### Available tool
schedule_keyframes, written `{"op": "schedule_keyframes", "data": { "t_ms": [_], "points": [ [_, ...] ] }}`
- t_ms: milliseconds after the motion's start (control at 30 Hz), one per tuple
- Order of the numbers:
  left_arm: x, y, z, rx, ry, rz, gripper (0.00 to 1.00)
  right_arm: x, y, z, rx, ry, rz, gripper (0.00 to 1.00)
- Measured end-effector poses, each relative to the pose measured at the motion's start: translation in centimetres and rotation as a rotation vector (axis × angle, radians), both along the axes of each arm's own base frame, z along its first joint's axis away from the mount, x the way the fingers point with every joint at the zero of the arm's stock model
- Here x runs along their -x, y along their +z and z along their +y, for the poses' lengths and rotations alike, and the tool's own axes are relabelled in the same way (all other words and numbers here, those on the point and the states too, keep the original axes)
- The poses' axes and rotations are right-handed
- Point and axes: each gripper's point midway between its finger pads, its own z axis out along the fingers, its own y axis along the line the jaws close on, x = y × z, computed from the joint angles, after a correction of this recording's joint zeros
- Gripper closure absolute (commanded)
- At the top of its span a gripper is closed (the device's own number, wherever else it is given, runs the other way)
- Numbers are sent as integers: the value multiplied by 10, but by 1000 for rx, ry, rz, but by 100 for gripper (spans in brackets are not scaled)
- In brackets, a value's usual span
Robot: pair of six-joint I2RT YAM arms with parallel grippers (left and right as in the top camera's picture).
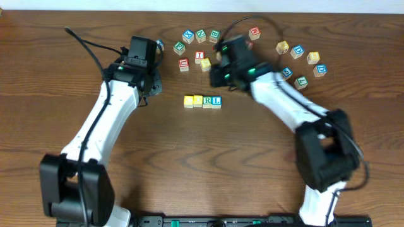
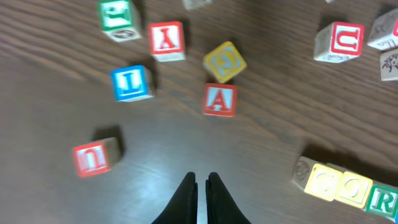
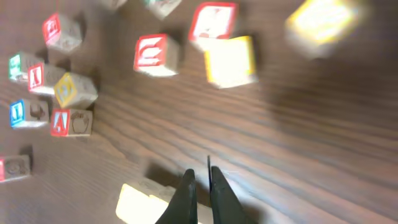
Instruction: Spell out CORL
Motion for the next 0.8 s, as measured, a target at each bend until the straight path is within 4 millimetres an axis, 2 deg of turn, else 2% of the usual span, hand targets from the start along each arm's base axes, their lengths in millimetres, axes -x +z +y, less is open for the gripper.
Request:
{"op": "schedule_keyframes", "data": {
  "t_ms": [100, 233, 400, 467, 800],
  "points": [
    [-6, -17, -10, 39, -19, 26, 93, 0, 12, -22, 9, -48, 23, 99],
    [-12, -40, -25, 101, -58, 62, 93, 16, -8, -38, 39, -105, 156, 99],
    [-10, -70, -39, 154, -123, 133, 93, 27, -51, -42, 68, -128, 284, 99],
    [-8, -79, -41, 163, -132, 159, 92, 31, -61, -43, 75, -137, 316, 99],
    [-8, -104, -57, 228, -204, 201, 92, 43, -68, -47, 97, -151, 374, 99]
  ]
}}
